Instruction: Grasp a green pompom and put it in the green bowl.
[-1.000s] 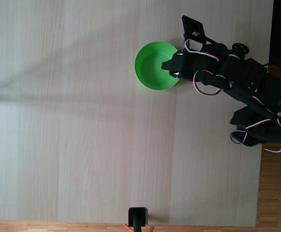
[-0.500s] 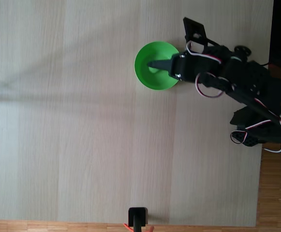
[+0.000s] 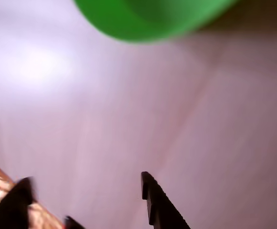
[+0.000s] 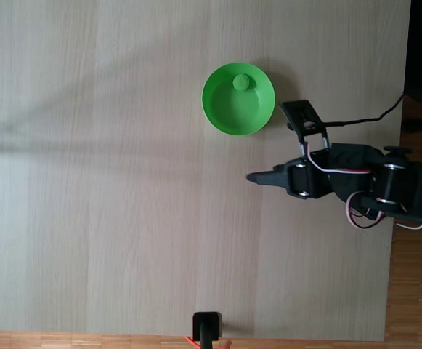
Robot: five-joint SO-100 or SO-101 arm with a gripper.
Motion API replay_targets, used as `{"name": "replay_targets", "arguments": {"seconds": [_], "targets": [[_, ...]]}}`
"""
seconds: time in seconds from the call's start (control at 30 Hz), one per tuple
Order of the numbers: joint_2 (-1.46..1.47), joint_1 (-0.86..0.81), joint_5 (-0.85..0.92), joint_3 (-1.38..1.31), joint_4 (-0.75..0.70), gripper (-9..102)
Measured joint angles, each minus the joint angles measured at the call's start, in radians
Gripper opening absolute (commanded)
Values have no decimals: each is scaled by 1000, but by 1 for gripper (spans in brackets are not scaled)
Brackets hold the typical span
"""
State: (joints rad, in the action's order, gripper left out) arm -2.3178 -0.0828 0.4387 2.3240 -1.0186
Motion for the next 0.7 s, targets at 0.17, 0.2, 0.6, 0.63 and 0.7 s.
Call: {"name": "replay_targets", "arguments": {"seconds": [0.17,0.2,0.6,0.63,0.7], "targets": [[-178,37,0,140,0,-2],[-218,40,0,161,0,-1],[-646,40,-92,440,0,0],[-673,40,-109,457,0,0],[-723,40,-141,491,0,0]]}}
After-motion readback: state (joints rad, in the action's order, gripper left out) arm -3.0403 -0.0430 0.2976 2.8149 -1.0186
